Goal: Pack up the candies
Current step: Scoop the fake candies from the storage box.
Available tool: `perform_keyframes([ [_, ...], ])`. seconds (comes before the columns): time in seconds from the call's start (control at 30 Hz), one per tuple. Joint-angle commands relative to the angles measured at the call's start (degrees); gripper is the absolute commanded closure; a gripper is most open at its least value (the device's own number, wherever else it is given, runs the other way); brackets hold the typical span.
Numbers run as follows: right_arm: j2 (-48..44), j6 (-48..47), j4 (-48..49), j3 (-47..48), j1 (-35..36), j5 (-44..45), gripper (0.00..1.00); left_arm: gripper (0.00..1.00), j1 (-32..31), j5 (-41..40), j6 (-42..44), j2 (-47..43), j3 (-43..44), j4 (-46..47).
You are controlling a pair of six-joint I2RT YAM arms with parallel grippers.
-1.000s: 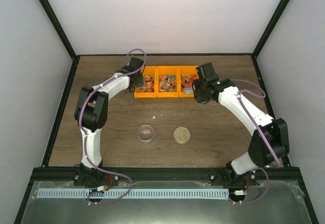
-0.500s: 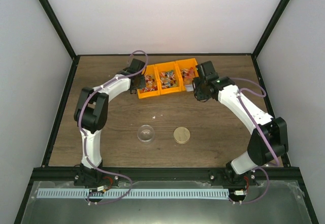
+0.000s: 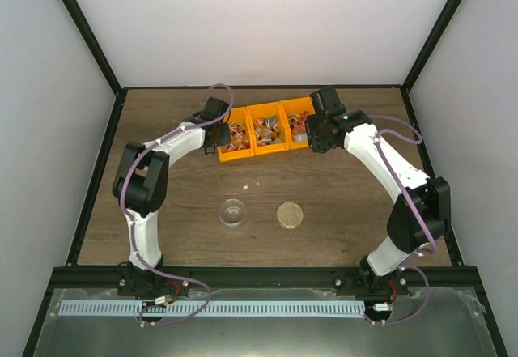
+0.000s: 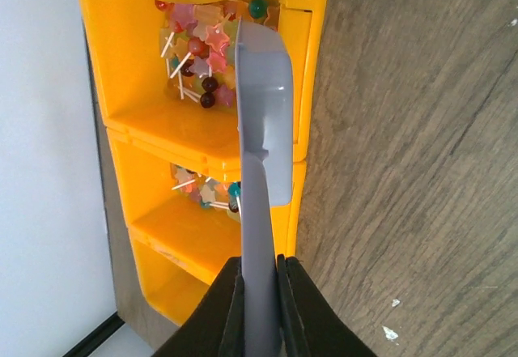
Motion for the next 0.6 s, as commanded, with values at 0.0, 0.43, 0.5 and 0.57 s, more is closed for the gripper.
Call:
perform_keyframes([
  [0.0,1.48,-0.03,-3.60,2.70,-0.21,0.10,0.99,0.96,-1.15,3.76,2.95,-3.05,-2.70,-4.63],
  [0.43,5.31,2.17,-12.92,4.52,-0.64,-2.18,0.99,0.96,-2.98,2.22,-1.08,-4.51,-3.57,-7.10],
  [0.5,7.68,2.18,-13.13,5.13,-1.01,-2.61,0.99,0.96,-3.15,2.74,-1.44,-4.40,-3.50,-7.36],
  [0.57,10.20,1.98,-11.95,4.54,-1.57,-3.36,0.99,0.96,-3.46,2.86,-1.20,-4.32,-3.43,-7.66],
])
